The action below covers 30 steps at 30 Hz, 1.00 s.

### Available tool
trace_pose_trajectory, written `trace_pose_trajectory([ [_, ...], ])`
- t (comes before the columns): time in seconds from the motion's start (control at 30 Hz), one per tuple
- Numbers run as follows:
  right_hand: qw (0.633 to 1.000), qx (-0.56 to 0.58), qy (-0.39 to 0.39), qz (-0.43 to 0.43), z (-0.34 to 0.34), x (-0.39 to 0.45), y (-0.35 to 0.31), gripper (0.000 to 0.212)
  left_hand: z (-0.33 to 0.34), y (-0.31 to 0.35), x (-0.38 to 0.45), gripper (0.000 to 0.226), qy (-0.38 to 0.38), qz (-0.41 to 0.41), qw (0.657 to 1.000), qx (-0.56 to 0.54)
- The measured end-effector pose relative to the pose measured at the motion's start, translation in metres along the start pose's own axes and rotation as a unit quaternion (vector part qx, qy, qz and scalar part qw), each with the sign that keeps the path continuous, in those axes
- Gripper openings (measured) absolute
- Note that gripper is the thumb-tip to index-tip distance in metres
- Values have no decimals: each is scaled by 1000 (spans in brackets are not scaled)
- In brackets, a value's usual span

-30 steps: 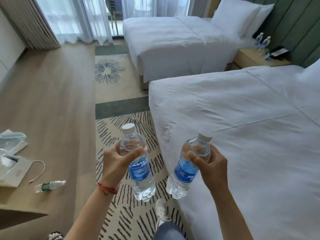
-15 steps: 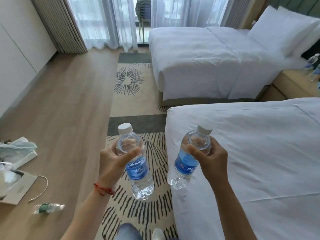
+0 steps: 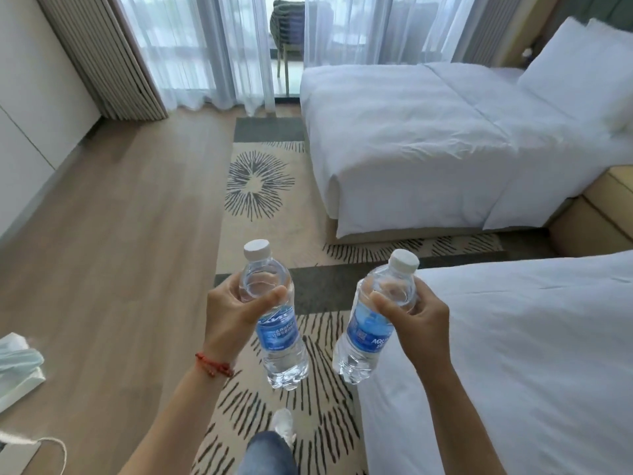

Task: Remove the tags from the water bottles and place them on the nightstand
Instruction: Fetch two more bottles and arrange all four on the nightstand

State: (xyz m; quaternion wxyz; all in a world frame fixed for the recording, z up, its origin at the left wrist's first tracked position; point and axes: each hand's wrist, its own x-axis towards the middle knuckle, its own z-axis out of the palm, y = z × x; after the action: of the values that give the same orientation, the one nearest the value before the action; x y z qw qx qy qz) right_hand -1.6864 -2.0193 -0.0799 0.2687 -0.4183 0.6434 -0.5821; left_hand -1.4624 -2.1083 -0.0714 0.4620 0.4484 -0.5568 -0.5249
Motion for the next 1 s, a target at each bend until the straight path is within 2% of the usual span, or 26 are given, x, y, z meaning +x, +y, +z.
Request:
trace_pose_trajectory([
  [0.1, 1000, 0, 23, -8, 28, 58, -2, 40, -4, 4, 73, 34, -7, -1, 1000, -3],
  [0.4, 999, 12, 50, 9, 62, 209, 11, 35, 26, 7, 245, 29, -55, -1, 998, -5],
  [0.63, 997, 30, 65, -4, 66, 349, 35, 40, 83, -8, 370, 23, -50, -14, 999, -8],
  [0.87, 997, 23, 74, -5, 51, 477, 43, 37, 152, 10, 490, 26, -80, -3, 997, -6],
  [1.0, 995, -1, 103, -8, 35, 523, 52, 43, 198, 9, 543, 28, -111, 3, 994, 9],
])
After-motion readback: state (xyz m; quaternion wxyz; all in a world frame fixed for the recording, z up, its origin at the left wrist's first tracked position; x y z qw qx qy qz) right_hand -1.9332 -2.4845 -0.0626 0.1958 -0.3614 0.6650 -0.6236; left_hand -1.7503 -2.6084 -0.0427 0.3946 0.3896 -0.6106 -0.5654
